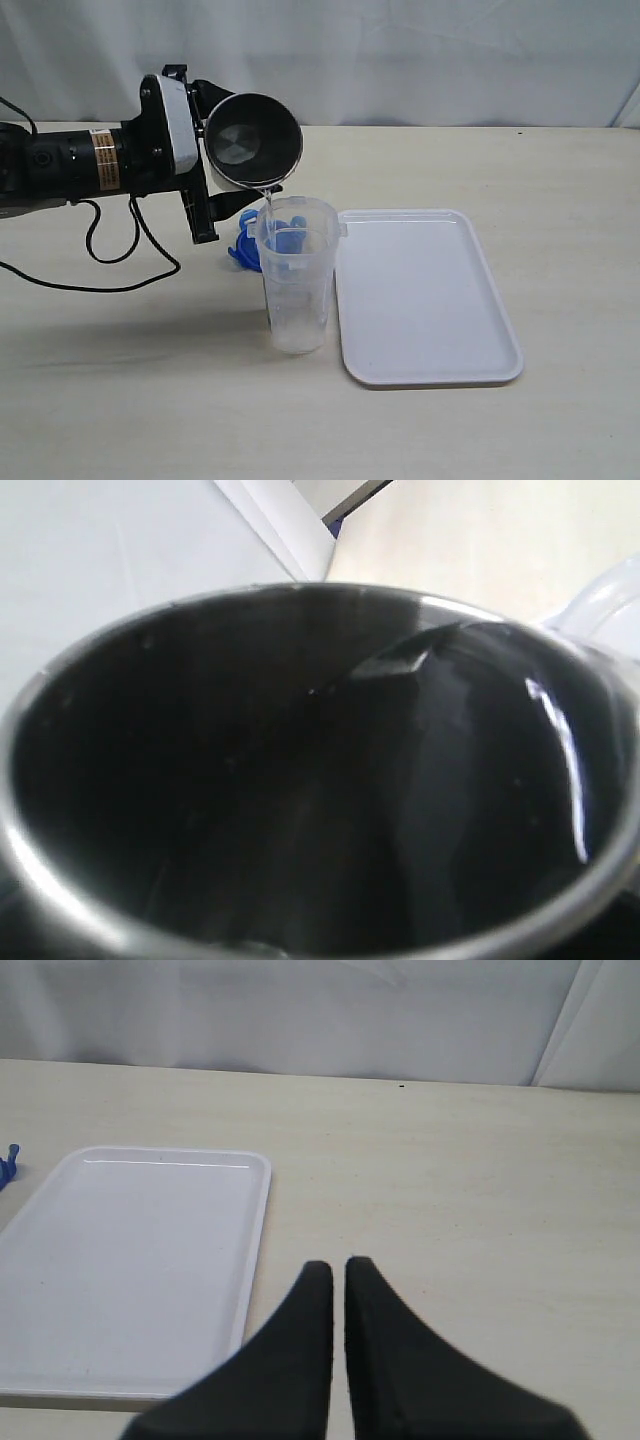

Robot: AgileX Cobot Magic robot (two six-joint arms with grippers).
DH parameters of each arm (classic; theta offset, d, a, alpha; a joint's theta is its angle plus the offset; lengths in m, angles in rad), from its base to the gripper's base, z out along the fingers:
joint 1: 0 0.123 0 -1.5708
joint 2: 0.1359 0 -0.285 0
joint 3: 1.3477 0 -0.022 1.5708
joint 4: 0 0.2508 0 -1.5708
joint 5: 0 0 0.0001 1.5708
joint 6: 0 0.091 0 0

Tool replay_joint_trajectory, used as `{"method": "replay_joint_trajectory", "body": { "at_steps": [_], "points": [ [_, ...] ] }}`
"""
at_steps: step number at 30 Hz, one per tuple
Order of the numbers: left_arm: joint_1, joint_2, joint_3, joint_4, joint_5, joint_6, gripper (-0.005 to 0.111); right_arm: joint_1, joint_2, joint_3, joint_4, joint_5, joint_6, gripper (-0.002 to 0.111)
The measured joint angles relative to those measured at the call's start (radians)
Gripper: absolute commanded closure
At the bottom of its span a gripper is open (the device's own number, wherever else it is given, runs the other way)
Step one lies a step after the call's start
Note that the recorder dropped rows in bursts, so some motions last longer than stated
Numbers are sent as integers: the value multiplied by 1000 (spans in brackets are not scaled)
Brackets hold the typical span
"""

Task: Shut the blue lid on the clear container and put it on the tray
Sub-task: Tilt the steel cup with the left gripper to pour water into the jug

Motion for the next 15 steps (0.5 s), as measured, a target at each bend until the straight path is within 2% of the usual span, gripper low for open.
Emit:
{"method": "replay_joint_trajectory", "body": {
  "at_steps": [15],
  "points": [
    [0, 0, 0, -2, 2, 44, 107, 0, 0, 0, 0, 0, 0, 104]
  ]
}}
